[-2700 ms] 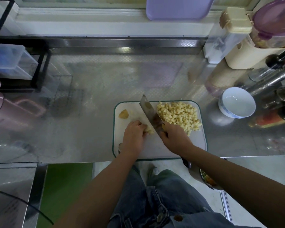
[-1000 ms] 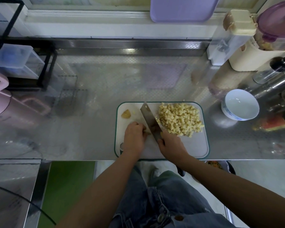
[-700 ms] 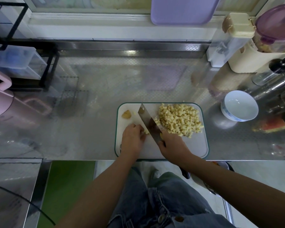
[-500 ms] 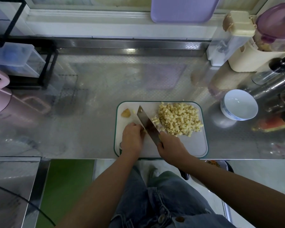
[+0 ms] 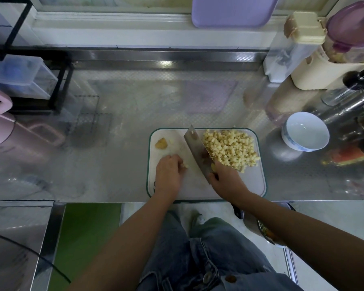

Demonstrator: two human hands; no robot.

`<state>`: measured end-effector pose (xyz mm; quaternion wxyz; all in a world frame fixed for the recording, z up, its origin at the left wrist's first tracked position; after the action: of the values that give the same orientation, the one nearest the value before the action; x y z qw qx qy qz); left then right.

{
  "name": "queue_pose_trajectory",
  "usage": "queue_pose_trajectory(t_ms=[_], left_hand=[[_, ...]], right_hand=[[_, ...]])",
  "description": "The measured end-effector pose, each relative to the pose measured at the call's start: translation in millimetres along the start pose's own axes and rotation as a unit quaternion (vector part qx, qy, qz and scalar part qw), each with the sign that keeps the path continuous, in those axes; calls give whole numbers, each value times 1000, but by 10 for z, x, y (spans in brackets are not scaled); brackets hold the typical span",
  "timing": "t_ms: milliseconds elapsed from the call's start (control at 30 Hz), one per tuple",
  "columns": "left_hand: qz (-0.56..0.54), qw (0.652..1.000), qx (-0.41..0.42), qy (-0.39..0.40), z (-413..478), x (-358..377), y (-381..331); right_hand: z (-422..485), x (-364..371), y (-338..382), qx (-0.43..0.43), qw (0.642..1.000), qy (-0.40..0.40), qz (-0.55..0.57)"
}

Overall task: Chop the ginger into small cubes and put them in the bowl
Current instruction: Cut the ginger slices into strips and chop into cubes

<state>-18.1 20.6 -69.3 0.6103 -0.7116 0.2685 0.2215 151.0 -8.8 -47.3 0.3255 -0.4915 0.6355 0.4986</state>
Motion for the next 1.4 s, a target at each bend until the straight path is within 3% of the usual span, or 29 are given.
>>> queue_pose_trajectory(t_ms=[133,267,367,533,733,933,1200,1400], left_hand=[[-16,1000,-16,-12,-38,-85,58],[16,999,-24,-29,-105,-124,119],[29,999,-25,-31,-153,-108,117],[49,997,-38,-35,-196,-91,95],[57,997,-40,-33,-191,-98,81],[44,998,-38,-24,-143,-180,131],[32,998,-20,-53,115,-429,175],[54,998,-6,-29,331,-493,176]], right_hand=[[-107,-29,88,-53,998,-15,5],[-264,136,112,-91,995,28,-31],[-333,209,-52,-71,995,49,-46],[-242,68,-293,26,1000,3,-6],[-222,163,63,-55,998,35,-12],[-57,74,-116,11,1000,8,11],[177,91,341,-60,998,1,2],[252,117,259,0,1000,20,6]])
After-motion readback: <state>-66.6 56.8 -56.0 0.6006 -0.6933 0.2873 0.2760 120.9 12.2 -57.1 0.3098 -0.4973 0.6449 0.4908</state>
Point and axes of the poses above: each hand's wrist, its own z-axis towards the middle knuckle, its own x-axis out of the palm, y = z × x, the point moved 5 cm from there along z, towards the middle knuckle, and after that the axes turned 15 degrees about -z, right-handed, at the moved point
